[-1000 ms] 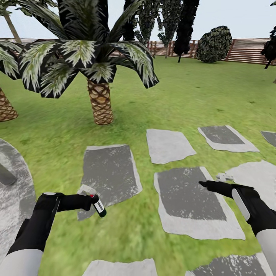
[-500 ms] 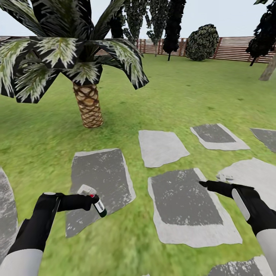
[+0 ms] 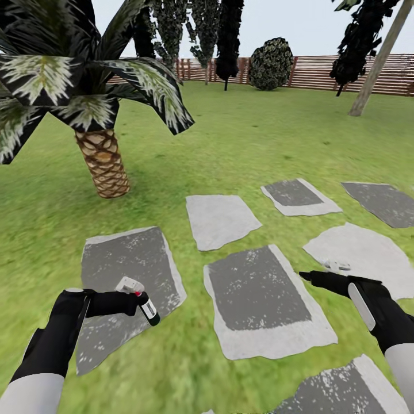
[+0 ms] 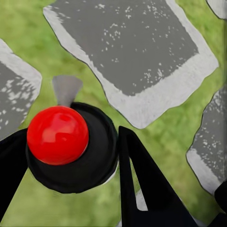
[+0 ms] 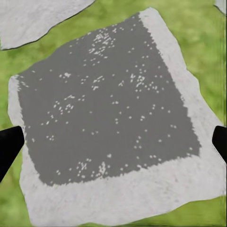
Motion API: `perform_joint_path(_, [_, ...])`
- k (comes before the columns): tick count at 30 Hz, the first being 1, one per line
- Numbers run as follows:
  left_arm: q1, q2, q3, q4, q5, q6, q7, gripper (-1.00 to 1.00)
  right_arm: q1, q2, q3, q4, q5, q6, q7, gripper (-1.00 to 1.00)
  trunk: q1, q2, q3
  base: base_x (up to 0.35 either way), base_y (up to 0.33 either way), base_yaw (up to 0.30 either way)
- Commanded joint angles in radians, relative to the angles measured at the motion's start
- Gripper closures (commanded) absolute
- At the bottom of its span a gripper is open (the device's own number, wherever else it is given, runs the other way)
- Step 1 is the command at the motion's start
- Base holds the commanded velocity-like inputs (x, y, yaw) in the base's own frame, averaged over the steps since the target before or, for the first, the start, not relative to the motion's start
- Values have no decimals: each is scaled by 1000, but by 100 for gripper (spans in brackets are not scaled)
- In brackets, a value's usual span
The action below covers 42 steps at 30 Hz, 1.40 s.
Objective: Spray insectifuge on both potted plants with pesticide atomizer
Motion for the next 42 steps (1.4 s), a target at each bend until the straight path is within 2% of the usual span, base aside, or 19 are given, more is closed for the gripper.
perform_joint_path(1, [-1, 0, 1, -2, -7, 8, -9, 100, -1, 0, -2, 0, 0, 5, 4, -100, 0, 0, -1, 0, 0, -273])
perform_joint_path(11, [-1, 0, 1, -2, -8, 8, -9, 100, -1, 0, -2, 0, 0, 5, 4, -100, 0, 0, -1, 67, 0, -273])
perform_joint_path(31, [-1, 0, -1, 0, -17, 9, 16, 100, -1, 0, -2, 0, 0, 5, 2, -100, 0, 0, -1, 333, -50, -242])
perform_joint_path(33, [-1, 0, 0, 1, -18, 9, 103, 100, -1, 0, -2, 0, 0, 5, 3, -100, 0, 0, -1, 326, -190, -24])
perform_joint_path(37, [-5, -3, 3, 6, -15, 9, 365, 100, -1, 0, -2, 0, 0, 5, 3, -100, 0, 0, -1, 314, -208, -5])
perform_joint_path(39, [-7, -13, 3, 12, -13, 9, 438, 100, -1, 2, -1, 0, 4, 4, -1, -100, 0, 0, -1, 311, -213, -1])
perform_joint_path(40, [-7, -31, 3, 15, -12, 9, 466, 100, -1, 4, 2, -1, 6, 4, -4, -100, 0, 0, -1, 311, -214, 0])
perform_joint_path(42, [-8, -58, 2, 17, -12, 9, 484, 100, -1, 11, 5, -3, 8, 4, -7, -100, 0, 0, -1, 309, -215, 0])
